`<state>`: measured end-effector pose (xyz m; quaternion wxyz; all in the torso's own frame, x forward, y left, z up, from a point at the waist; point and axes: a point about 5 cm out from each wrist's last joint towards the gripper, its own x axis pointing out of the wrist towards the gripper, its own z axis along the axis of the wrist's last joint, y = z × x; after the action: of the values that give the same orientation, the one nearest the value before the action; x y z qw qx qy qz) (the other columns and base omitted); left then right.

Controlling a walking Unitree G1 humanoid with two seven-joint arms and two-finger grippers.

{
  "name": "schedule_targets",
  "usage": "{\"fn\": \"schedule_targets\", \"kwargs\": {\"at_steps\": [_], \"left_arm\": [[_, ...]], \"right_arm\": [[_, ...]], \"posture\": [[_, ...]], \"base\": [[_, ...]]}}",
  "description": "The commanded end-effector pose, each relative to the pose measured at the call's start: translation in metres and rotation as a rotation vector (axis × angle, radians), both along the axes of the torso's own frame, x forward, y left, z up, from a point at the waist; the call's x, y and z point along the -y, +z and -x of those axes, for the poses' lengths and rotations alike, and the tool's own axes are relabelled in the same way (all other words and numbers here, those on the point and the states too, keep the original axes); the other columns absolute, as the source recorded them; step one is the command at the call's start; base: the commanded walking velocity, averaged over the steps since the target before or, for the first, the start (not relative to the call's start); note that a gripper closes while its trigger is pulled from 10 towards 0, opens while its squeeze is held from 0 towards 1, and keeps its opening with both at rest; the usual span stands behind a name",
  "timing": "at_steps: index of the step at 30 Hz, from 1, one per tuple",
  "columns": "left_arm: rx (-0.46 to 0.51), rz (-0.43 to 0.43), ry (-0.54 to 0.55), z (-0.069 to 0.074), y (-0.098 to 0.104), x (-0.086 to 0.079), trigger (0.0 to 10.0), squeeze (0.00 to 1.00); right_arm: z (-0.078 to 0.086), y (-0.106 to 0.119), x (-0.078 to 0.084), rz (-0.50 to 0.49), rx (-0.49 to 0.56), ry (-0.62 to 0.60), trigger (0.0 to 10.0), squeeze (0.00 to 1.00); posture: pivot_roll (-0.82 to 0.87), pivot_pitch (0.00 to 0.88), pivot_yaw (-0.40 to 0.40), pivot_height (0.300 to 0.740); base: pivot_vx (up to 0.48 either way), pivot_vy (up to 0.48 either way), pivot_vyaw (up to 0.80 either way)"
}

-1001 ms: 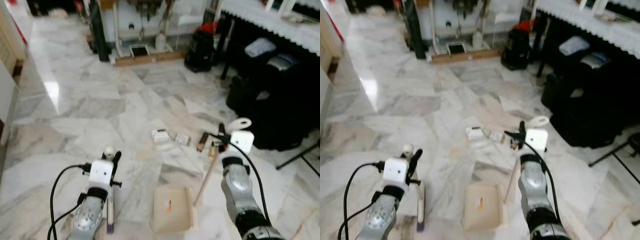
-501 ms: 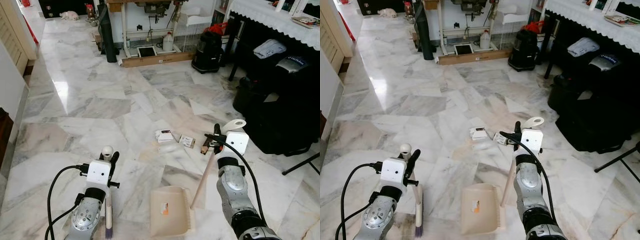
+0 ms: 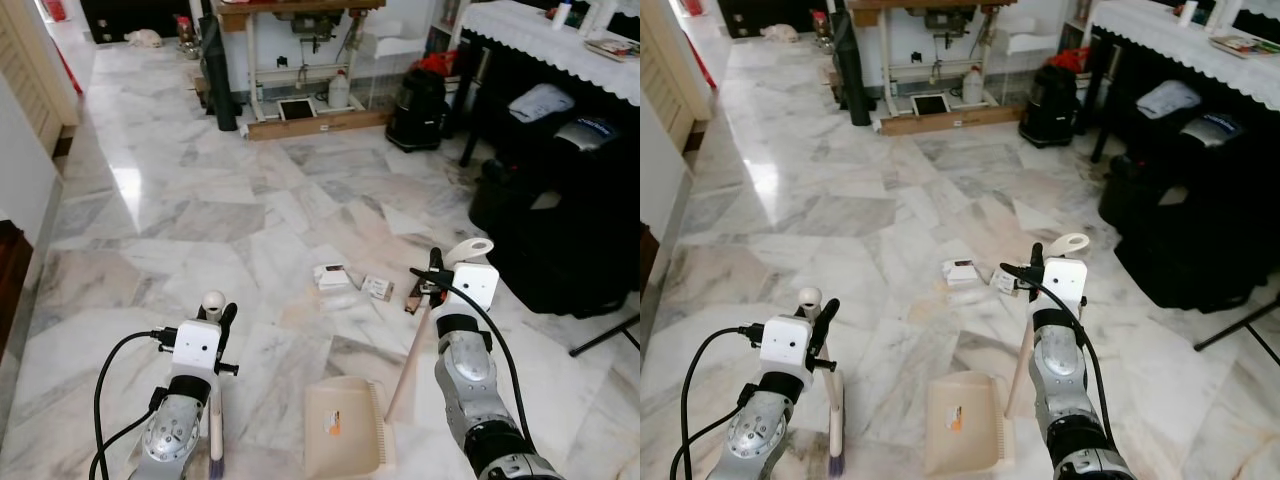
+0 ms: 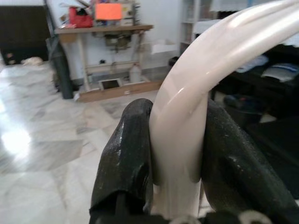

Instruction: Sweep floor

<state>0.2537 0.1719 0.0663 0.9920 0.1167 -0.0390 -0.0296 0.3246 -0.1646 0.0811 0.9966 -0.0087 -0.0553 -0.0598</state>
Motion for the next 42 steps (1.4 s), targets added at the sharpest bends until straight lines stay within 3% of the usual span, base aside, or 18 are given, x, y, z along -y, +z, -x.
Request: {"fn": "schedule_targets", "kwargs": {"at_steps": [1, 42], "left_arm": [[0.032, -0.025, 0.012, -0.003, 0.007, -0.004, 10.0, 0.0], [0.032, -0.022, 0.021, -0.002, 0.007, -0.005, 10.0, 0.0]], "right_arm": [[-0.005, 0.011, -0.003, 0.0, 0.044, 0.008, 10.0, 0.0], [-0.004, 0.008, -0.013, -0.002, 0.031, 0.065, 10.0, 0.0]], "posture": [[0.14, 0.023, -0.018, 0.74], [0.14, 0.012, -0.021, 0.74]], "base": [[0.33, 0.0, 0.0], [0.341, 0.0, 0.0]]}}
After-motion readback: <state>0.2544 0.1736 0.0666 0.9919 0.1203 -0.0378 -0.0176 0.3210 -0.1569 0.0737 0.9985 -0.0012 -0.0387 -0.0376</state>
